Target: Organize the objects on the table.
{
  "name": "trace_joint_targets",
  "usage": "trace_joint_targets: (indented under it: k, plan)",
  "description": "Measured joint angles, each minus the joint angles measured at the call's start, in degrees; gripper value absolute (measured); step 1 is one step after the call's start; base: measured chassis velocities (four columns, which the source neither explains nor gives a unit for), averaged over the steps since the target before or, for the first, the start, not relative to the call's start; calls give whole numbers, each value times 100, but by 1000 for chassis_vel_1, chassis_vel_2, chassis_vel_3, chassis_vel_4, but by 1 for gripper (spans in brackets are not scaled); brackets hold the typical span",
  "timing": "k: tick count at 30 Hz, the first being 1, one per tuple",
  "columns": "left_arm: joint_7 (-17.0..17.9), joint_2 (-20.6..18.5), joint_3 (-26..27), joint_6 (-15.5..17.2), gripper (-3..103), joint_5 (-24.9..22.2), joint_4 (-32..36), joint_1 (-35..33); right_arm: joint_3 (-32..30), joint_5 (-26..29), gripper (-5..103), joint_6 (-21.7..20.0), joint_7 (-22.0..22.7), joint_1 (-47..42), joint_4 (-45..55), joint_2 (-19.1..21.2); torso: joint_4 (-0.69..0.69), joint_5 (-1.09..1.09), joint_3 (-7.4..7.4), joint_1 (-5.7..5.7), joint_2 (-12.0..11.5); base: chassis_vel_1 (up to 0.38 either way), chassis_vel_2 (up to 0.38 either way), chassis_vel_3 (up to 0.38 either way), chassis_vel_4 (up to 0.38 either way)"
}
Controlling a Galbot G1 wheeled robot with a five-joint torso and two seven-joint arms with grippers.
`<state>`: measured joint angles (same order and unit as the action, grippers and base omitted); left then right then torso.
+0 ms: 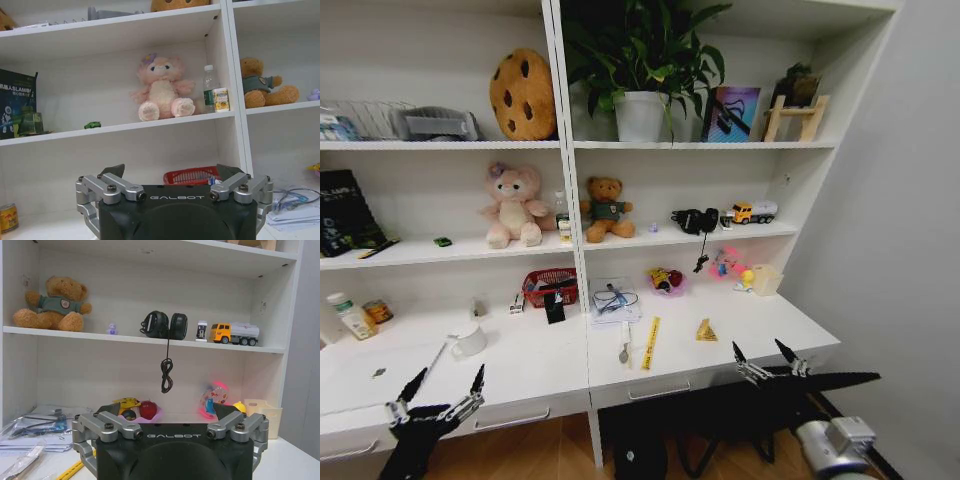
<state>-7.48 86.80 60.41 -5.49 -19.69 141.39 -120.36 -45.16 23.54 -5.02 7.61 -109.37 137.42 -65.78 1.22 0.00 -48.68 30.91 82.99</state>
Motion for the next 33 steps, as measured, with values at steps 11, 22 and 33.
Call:
trace_joint_targets:
  k: [11,22,33]
  plan:
    - [-1,0,0,0,100,0,0,0,-1,12,100,-1,1,43,-19,18,1,0,0,0,0,0,0,0,0]
    - [-4,0,-1,0,100,0,0,0,-158,552,100,-164,342,1676,-1020,732,-1,2,-1,0,-2,0,0,0,0]
    - [-3,0,-1,0,100,0,0,0,-168,1032,100,-400,496,2526,-1514,1106,2,0,0,0,-1,0,0,0,0]
